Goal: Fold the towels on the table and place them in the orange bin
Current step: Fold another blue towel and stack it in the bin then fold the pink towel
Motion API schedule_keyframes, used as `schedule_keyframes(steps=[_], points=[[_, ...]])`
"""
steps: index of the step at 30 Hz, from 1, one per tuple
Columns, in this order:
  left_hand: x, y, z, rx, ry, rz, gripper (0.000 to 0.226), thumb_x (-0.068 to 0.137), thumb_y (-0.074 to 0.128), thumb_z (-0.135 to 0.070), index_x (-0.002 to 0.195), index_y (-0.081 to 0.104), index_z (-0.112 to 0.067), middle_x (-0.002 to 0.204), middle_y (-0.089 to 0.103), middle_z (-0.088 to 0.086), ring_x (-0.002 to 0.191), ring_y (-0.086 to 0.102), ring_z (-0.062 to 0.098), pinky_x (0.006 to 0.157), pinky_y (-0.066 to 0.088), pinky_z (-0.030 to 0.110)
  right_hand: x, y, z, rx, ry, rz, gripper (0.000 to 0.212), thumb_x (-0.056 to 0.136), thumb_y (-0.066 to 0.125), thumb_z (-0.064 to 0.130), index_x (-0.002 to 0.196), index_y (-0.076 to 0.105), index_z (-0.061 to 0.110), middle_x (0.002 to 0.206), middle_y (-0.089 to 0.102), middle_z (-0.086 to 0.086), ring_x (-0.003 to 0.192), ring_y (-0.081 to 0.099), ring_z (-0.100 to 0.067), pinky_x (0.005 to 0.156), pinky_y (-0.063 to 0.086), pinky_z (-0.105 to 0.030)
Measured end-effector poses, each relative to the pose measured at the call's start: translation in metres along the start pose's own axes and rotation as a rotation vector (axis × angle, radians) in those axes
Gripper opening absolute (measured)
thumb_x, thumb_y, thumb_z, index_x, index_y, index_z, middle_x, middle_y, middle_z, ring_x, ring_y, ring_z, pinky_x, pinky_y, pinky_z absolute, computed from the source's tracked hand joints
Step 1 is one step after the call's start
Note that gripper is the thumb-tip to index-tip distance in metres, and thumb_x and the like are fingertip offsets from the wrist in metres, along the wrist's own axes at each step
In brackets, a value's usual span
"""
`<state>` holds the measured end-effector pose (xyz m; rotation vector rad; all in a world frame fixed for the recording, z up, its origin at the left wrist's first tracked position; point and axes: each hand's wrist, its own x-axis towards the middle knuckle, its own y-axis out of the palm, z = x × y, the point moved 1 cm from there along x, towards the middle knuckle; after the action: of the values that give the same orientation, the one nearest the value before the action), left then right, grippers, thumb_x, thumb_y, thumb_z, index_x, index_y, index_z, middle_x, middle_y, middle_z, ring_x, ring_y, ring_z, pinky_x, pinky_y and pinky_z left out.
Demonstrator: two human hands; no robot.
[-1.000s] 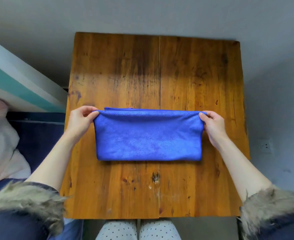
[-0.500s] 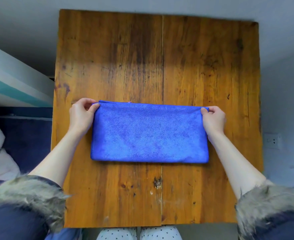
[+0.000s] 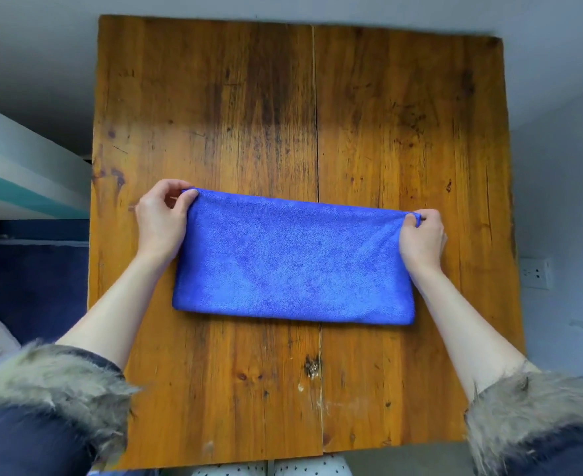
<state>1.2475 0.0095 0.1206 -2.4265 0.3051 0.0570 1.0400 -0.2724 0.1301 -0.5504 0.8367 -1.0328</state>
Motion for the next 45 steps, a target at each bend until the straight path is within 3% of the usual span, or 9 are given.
schedule_keyframes(steps=[3, 6, 9, 12, 25, 28, 32, 38, 45], points=[[-0.003, 0.006, -0.006, 0.205, 0.051, -0.047, 0.033, 0.088, 0.058, -0.02, 0.119, 0.053, -0.01, 0.115, 0.055, 0.013, 0.101, 0.051, 0.021, 0.09, 0.035, 0.031, -0.002, 0.001, -0.002, -0.039, -0.065, -0.072, 0.029, 0.096, 0.047, 0.023, 0.119, 0.049, 0.006, 0.112, 0.056, -0.011, 0.103, 0.048, -0.022, 0.072, 0.026, -0.016], [-0.032, 0.014, -0.021, 0.461, 0.281, -0.083, 0.04, 0.091, 0.048, -0.024, 0.13, 0.045, -0.015, 0.136, 0.044, 0.012, 0.125, 0.038, 0.03, 0.098, 0.027, 0.044, -0.023, 0.004, -0.001, -0.225, -0.391, -0.197, 0.044, 0.094, 0.046, 0.03, 0.132, 0.045, 0.006, 0.131, 0.048, -0.015, 0.122, 0.045, -0.029, 0.098, 0.033, -0.033], [-0.081, 0.048, -0.031, 0.592, 0.568, 0.114, 0.042, 0.091, 0.044, -0.031, 0.131, 0.048, -0.02, 0.146, 0.039, 0.012, 0.136, 0.03, 0.033, 0.107, 0.02, 0.054, -0.065, 0.035, -0.001, -0.364, -0.737, -0.152, 0.047, 0.093, 0.04, 0.029, 0.135, 0.047, 0.009, 0.142, 0.044, -0.014, 0.134, 0.034, -0.029, 0.11, 0.023, -0.048], [-0.104, 0.082, -0.027, 0.7, 0.646, 0.272, 0.047, 0.092, 0.039, -0.042, 0.134, 0.048, -0.024, 0.15, 0.034, 0.009, 0.139, 0.026, 0.033, 0.109, 0.011, 0.061, -0.095, 0.072, -0.006, -0.461, -0.884, -0.016, 0.049, 0.092, 0.04, 0.031, 0.137, 0.046, 0.015, 0.147, 0.038, -0.012, 0.139, 0.026, -0.026, 0.112, 0.014, -0.054], [-0.073, 0.008, 0.041, 0.732, 0.371, 0.301, 0.062, 0.092, 0.023, -0.048, 0.148, 0.021, -0.022, 0.157, 0.01, 0.009, 0.145, 0.005, 0.03, 0.113, 0.001, 0.055, -0.046, 0.026, -0.05, -0.585, -0.624, -0.002, 0.059, 0.094, 0.024, 0.042, 0.147, 0.026, 0.015, 0.156, 0.014, -0.013, 0.145, 0.008, -0.027, 0.116, 0.001, -0.049], [-0.082, 0.008, 0.032, 0.579, 0.247, 0.159, 0.055, 0.094, 0.032, -0.036, 0.143, 0.031, -0.011, 0.15, 0.027, 0.017, 0.139, 0.022, 0.035, 0.112, 0.012, 0.05, -0.077, 0.043, -0.034, -0.543, -0.728, -0.023, 0.057, 0.094, 0.033, 0.039, 0.145, 0.031, 0.015, 0.154, 0.022, -0.014, 0.144, 0.014, -0.028, 0.114, 0.002, -0.052], [-0.096, 0.001, 0.026, 0.534, 0.019, -0.053, 0.034, 0.095, 0.047, -0.024, 0.124, 0.05, -0.007, 0.12, 0.048, 0.021, 0.111, 0.042, 0.039, 0.092, 0.029, 0.049, -0.124, 0.08, -0.02, -0.524, -0.877, 0.063, 0.056, 0.091, 0.041, 0.041, 0.142, 0.039, 0.018, 0.152, 0.029, -0.011, 0.142, 0.019, -0.027, 0.113, 0.007, -0.057], [-0.097, -0.012, 0.027, 0.544, -0.23, 0.0, 0.04, 0.09, 0.054, -0.044, 0.11, 0.057, -0.01, 0.115, 0.05, 0.016, 0.113, 0.039, 0.034, 0.092, 0.027, 0.046, -0.146, 0.105, -0.015, -0.581, -0.872, 0.113, 0.057, 0.091, 0.038, 0.047, 0.142, 0.039, 0.021, 0.153, 0.028, -0.009, 0.143, 0.018, -0.028, 0.112, 0.007, -0.059], [-0.077, -0.013, 0.017, 0.398, -0.302, 0.153, 0.022, 0.085, 0.059, -0.033, 0.089, 0.06, -0.012, 0.104, 0.061, 0.014, 0.103, 0.052, 0.035, 0.083, 0.04, 0.04, -0.147, 0.108, -0.017, -0.663, -0.841, 0.106, 0.059, 0.091, 0.035, 0.048, 0.144, 0.036, 0.023, 0.153, 0.029, -0.008, 0.142, 0.02, -0.027, 0.112, 0.011, -0.058]])
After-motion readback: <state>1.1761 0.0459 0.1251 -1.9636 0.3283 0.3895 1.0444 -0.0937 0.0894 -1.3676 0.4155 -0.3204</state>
